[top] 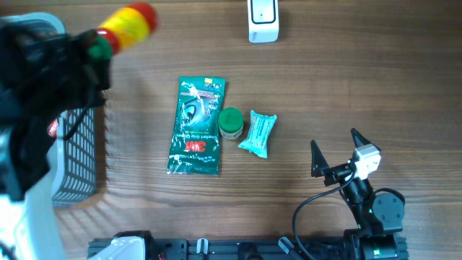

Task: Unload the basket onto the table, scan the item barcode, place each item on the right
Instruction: 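Carry the sriracha bottle with the left gripper and stand it beside the wipes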

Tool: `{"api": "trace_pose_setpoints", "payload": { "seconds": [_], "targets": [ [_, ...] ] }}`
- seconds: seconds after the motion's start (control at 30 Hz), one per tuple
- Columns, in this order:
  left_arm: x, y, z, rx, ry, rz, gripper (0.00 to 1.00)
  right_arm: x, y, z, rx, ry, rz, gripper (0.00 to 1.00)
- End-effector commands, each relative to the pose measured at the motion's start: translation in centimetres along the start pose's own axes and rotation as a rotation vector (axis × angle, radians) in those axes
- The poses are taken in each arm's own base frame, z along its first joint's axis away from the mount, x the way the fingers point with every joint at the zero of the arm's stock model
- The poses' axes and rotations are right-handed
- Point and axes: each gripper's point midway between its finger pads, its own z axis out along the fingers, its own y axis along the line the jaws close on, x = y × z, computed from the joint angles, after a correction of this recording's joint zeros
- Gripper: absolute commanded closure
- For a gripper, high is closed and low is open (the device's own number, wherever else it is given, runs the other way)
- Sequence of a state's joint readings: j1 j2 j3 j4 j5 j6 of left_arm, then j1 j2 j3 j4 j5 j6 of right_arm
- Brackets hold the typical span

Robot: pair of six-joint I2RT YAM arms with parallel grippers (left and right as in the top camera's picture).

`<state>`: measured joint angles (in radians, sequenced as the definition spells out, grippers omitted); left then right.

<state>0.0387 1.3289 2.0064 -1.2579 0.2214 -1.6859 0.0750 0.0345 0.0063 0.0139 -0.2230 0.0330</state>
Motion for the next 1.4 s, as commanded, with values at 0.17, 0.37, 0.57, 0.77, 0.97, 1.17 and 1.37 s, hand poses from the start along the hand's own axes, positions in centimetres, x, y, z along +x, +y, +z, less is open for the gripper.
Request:
{"api": "trace_pose_setpoints", "payload": {
  "seconds": [0.17, 0.37, 0.57, 0.77, 0.97, 1.17, 1.37],
  "targets": [
    [11.2, 9.1, 10.8, -0.394, 0.189, 0.297, 0.68, -0.1, -0.2, 0.0, 0.009, -0.007, -0.007, 0.0],
    [16.2, 16.9, 17.1, -0.574, 0.179, 0.552, 0.69, -0.1, -0.2, 0.0, 0.009, -0.006, -0.007, 0.0],
    [21.9, 23.4, 20.5, -0.616, 0.324, 0.878, 0.67, -0.1, -0.2, 0.0, 0.009, -0.006, -0.007, 0.0],
    [23.7, 27.5, 24.0, -0.601, 0.387, 1.214, 0.64, -0.1, -0.2, 0.0, 0.009, -0.006, -0.007, 0.0],
    [24.1, 27.5, 24.6, -0.522, 0.346, 1.576, 0.57, -0.1, -0.2, 0.0, 0.009, -0.006, -0.007, 0.0],
    [25.3, 28.3, 23.9, -0.49, 0.385, 1.734, 0.52, -0.1, -0.2, 0.0, 0.009, -0.007, -0.008, 0.0],
    [24.7, 28.6, 23.6, -0.525, 0.387, 1.74, 0.5, -0.1, -0.2, 0.0, 0.009, -0.006, -0.007, 0.0]
  ]
}}
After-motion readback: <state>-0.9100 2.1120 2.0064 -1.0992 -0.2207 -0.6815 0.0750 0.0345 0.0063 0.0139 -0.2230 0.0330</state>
